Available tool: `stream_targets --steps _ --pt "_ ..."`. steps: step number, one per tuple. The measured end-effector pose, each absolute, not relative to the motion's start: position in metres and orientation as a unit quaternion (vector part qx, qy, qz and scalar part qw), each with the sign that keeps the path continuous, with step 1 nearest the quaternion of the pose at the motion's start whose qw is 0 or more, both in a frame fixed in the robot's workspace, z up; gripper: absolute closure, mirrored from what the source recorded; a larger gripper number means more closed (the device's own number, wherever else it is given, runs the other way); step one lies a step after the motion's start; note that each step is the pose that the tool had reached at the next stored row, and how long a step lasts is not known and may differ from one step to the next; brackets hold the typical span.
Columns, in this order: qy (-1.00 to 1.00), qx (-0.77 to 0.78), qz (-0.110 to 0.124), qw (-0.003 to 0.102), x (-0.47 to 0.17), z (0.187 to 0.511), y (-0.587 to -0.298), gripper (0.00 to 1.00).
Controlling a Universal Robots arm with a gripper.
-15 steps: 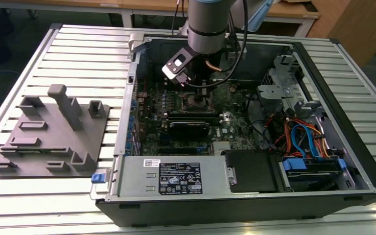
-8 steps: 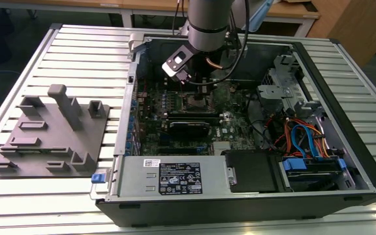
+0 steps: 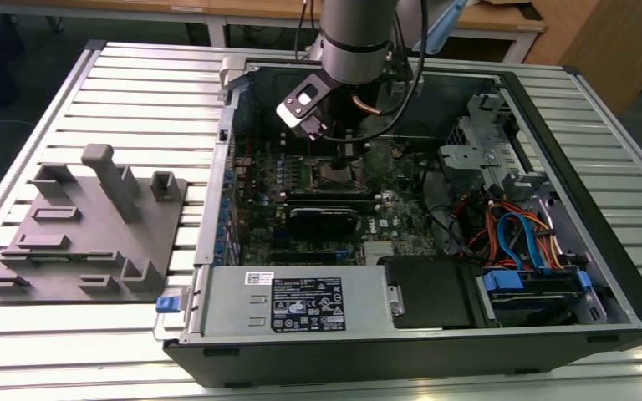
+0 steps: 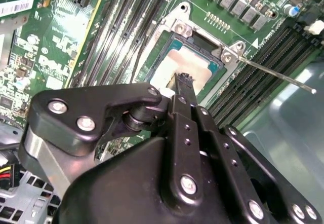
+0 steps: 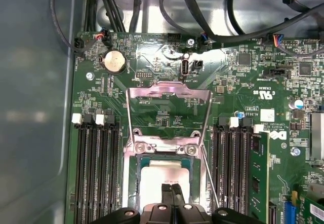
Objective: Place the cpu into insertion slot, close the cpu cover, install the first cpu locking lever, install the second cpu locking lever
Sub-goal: 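Close the cpu cover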
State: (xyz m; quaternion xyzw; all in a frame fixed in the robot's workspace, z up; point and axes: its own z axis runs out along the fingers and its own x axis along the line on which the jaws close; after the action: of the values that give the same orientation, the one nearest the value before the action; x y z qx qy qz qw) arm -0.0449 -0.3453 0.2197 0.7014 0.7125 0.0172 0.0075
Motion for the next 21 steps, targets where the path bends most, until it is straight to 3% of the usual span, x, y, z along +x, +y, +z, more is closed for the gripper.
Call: stream_targets --steps 21 --pt "0.712 0.701 0.016 0.007 -0.033 0.223 -0.345 0.9"
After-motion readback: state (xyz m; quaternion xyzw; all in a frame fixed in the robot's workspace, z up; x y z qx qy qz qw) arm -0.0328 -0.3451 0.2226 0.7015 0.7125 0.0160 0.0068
